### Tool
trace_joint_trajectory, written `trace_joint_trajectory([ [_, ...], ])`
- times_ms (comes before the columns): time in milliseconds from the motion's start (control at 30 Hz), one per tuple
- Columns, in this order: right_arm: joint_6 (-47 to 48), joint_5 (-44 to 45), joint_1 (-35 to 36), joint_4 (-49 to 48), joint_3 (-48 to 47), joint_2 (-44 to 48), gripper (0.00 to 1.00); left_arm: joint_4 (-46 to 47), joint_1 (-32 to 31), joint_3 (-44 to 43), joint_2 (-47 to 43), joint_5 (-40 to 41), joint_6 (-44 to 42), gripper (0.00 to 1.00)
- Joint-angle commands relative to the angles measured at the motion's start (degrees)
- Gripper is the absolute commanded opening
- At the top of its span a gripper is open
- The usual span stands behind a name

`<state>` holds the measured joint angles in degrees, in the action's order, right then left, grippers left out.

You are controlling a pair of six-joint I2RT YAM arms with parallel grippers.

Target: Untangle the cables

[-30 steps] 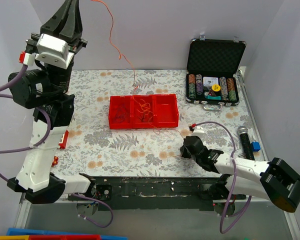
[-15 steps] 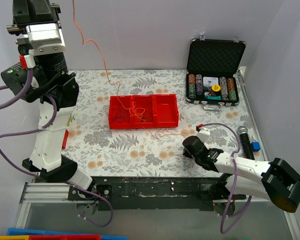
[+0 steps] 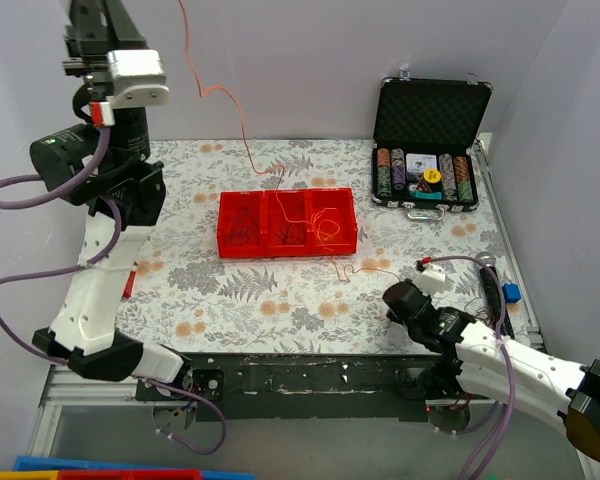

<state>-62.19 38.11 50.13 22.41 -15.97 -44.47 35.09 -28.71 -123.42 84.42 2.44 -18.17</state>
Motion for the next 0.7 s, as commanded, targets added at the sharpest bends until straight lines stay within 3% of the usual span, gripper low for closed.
trace_joint_trajectory([
  [0, 17.23, 0.23, -0.21, -7.7, -4.77, 1.23, 0.25, -10.64, -0.03, 18.34, -10.48, -0.58, 5.67, 0.0],
  [133, 31.4, -8.03, -0.29, -17.82, -4.69, 1.84, 0.52, -16.89, -0.12, 35.58, -18.75, -8.13, 10.95, 0.0],
  [200, 35.72, -11.81, -0.21, -21.88, -3.81, 2.72, 0.59, -17.86, -0.12, 39.12, -20.96, -11.21, 14.11, 0.0],
  [433, 45.83, -23.24, -0.12, -41.98, -1.09, 3.78, 0.75, -22.87, -0.12, 39.13, -21.84, -15.18, 17.73, 0.0],
  [467, 47.06, -24.65, -0.12, -44.62, -1.26, 3.17, 0.83, -22.96, -0.12, 39.13, -21.84, -15.36, 17.73, 0.0],
  [667, 50.86, -35.46, -0.21, -53.25, -9.86, -10.18, 0.86, -23.49, -0.03, 38.69, -22.2, -15.71, 17.73, 0.0],
])
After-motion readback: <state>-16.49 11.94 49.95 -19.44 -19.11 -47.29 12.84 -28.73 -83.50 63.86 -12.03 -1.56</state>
